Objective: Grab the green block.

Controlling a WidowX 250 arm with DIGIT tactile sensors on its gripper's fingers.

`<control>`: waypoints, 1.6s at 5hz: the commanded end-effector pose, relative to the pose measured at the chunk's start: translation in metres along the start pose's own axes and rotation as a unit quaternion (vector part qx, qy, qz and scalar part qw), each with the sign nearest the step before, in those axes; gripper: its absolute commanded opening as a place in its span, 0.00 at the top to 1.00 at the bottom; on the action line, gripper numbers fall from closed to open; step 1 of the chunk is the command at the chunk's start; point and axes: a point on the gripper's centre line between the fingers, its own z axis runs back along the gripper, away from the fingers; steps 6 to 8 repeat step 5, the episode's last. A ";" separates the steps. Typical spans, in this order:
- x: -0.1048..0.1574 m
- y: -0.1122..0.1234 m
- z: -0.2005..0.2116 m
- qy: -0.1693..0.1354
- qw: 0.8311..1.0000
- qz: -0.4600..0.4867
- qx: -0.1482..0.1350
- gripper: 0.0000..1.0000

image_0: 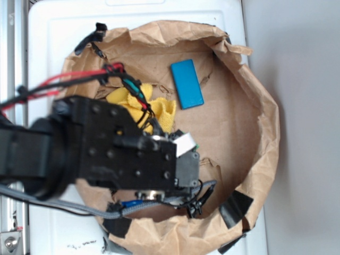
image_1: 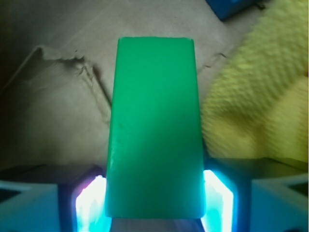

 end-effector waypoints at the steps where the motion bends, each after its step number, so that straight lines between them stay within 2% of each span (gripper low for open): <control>1: 0.066 -0.013 0.058 0.006 0.999 0.031 -0.043 1.00; 2: 0.077 0.005 0.078 -0.030 0.999 0.003 -0.023 1.00; 3: 0.075 0.026 0.086 -0.040 0.998 -0.039 -0.021 1.00; 4: 0.063 0.049 0.108 -0.064 0.993 -0.082 -0.050 1.00; 8: 0.058 0.054 0.113 -0.063 0.992 -0.101 -0.048 1.00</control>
